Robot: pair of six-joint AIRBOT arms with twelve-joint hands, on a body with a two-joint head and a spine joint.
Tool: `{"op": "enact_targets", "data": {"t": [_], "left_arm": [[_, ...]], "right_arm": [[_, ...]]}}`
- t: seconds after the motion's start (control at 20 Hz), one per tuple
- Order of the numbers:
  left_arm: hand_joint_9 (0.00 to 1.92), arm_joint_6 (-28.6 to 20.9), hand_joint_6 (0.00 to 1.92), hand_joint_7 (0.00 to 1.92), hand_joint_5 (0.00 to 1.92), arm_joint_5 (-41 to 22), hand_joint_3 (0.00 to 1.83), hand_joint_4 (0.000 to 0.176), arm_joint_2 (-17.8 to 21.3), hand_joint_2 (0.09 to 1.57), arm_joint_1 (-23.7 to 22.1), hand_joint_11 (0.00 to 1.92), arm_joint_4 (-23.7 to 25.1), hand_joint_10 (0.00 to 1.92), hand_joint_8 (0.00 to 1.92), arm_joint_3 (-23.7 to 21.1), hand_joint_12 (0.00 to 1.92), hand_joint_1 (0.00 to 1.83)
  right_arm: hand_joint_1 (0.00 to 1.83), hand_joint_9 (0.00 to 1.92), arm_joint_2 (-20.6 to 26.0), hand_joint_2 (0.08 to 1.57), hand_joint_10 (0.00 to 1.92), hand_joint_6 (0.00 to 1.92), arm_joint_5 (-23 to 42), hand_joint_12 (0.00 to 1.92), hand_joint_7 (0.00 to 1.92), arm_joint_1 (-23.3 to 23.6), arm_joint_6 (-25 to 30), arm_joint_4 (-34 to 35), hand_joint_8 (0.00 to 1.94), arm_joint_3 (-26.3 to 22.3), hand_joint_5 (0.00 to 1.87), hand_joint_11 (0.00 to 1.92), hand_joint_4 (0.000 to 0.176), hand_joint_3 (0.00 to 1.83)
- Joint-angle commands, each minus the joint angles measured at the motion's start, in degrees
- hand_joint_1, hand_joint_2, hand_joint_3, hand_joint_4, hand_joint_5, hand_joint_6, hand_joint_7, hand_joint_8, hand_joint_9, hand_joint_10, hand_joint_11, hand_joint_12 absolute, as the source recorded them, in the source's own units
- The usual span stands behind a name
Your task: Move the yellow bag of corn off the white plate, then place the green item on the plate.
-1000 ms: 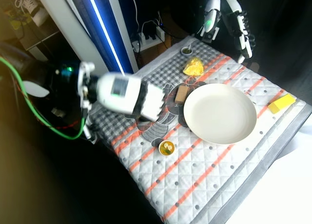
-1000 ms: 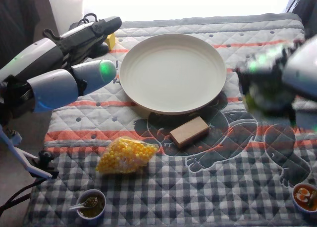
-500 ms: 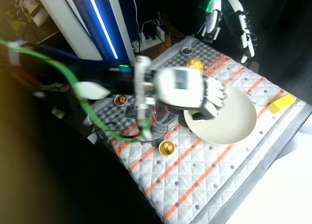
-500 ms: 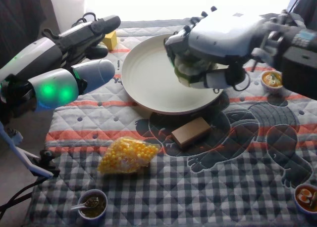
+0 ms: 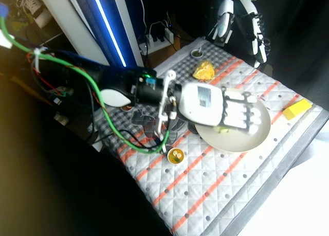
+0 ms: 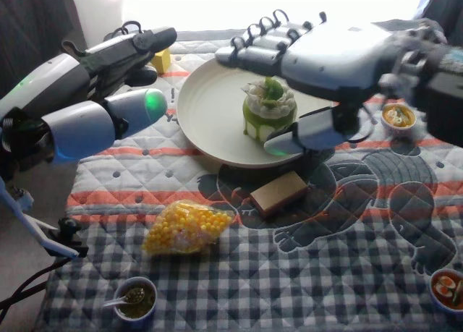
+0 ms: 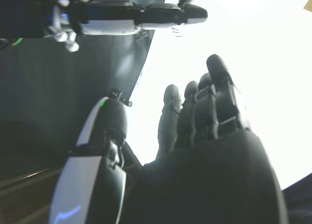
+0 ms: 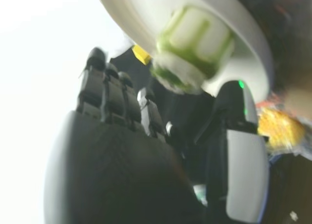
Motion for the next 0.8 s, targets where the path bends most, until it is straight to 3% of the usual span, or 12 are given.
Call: {"op": "enact_targets", "data": {"t": [0.0,0.1,0.15,0.2,0.25,0.3,0.35,0.5,0.6,0.65,0.7,0.75], "left_arm": [[0.03,-0.6,0.00,0.05,0.20,-8.0,0.00,0.009,0.1,1.35,-0.3,0.00,0.1,0.00,0.00,-0.2,0.66,0.58],[0.02,-0.6,0.00,0.04,0.19,-8.9,0.00,0.015,0.5,1.34,0.1,0.00,-0.6,0.00,0.00,-0.5,0.58,0.54],[0.02,-0.6,0.00,0.04,0.17,-9.8,0.00,0.040,0.9,1.34,0.6,0.00,-1.0,0.01,0.00,-0.8,0.57,0.57],[0.02,-0.6,0.00,0.03,0.14,-10.3,0.00,0.043,1.2,1.33,0.8,0.00,-1.2,0.00,0.00,-0.9,0.44,0.59],[0.02,-0.6,0.00,0.03,0.13,-10.8,0.00,0.039,1.5,1.33,0.9,0.00,-1.4,0.00,0.00,-1.1,0.42,0.60],[0.01,-0.6,0.00,0.02,0.11,-11.3,0.00,0.038,1.7,1.33,0.9,0.00,-1.5,0.00,0.00,-1.2,0.37,0.58],[0.00,-0.6,0.00,0.01,0.09,-11.6,0.00,0.035,1.9,1.34,0.9,0.00,-1.5,0.00,0.00,-1.3,0.29,0.57],[0.00,-0.6,0.00,0.00,0.04,-13.3,0.00,0.017,2.8,1.35,0.9,0.00,-1.8,0.00,0.00,-1.9,0.27,0.60],[0.00,-0.6,0.00,0.00,0.00,-15.5,0.00,0.034,3.4,1.35,1.6,0.00,-2.7,0.00,0.00,-2.5,0.21,0.58],[0.00,-0.6,0.00,0.00,0.00,-15.9,0.00,0.055,3.4,1.34,1.8,0.00,-2.9,0.00,0.00,-2.6,0.12,0.58],[0.00,-0.6,0.00,0.00,0.00,-16.9,0.00,0.064,3.5,1.33,2.1,0.00,-3.3,0.00,0.00,-2.7,0.03,0.57],[0.00,-0.6,0.00,0.00,0.00,-17.6,0.00,0.043,3.5,1.33,2.4,0.00,-3.6,0.00,0.00,-2.8,0.01,0.51]], "right_arm": [[0.65,0.00,2.4,1.07,0.00,0.00,11.8,0.00,0.00,0.5,-0.1,0.5,0.00,-0.8,0.00,0.00,0.029,0.00],[0.57,0.00,7.1,1.05,0.00,0.00,17.3,0.00,0.00,-1.0,-0.1,0.5,0.00,-4.9,0.00,0.00,0.033,0.00],[0.50,0.00,10.2,1.02,0.00,0.00,21.2,0.00,0.00,-2.4,-0.1,0.5,0.00,-7.5,0.00,0.00,0.111,0.00],[0.43,0.00,12.5,1.00,0.00,0.00,24.1,0.00,0.00,-3.7,-0.1,0.5,0.00,-9.3,0.00,0.00,0.163,0.00],[0.42,0.00,14.6,1.01,0.00,0.00,26.8,0.00,0.00,-5.2,-0.1,0.6,0.00,-10.9,0.00,0.00,0.173,0.00],[0.45,0.00,16.9,1.03,0.00,0.00,30.0,0.00,0.00,-7.3,-0.1,1.3,0.00,-12.6,0.00,0.00,0.175,0.00],[0.48,0.00,18.7,1.05,0.00,0.00,32.0,0.00,0.00,-8.9,-0.1,1.8,0.00,-13.7,0.00,0.00,0.135,0.00],[0.42,0.00,23.0,1.12,0.00,0.00,37.5,0.00,0.00,-13.7,-0.1,3.9,0.00,-16.8,0.00,0.00,0.109,0.03],[0.47,0.00,24.6,1.13,0.00,0.00,41.5,0.00,0.00,-16.9,-0.3,6.0,0.00,-18.3,0.00,0.00,0.105,0.02],[0.47,0.00,24.8,1.12,0.00,0.00,42.1,0.00,0.00,-17.8,-0.6,6.8,0.00,-18.6,0.00,0.00,0.095,0.02],[0.49,0.00,25.2,1.12,0.00,0.00,43.9,0.00,0.00,-19.9,-1.4,8.5,0.00,-19.2,0.00,0.00,0.102,0.01],[0.50,0.00,25.4,1.12,0.00,0.00,45.1,0.00,0.00,-21.2,-2.1,9.8,0.00,-19.7,0.00,0.00,0.129,0.01]]}}
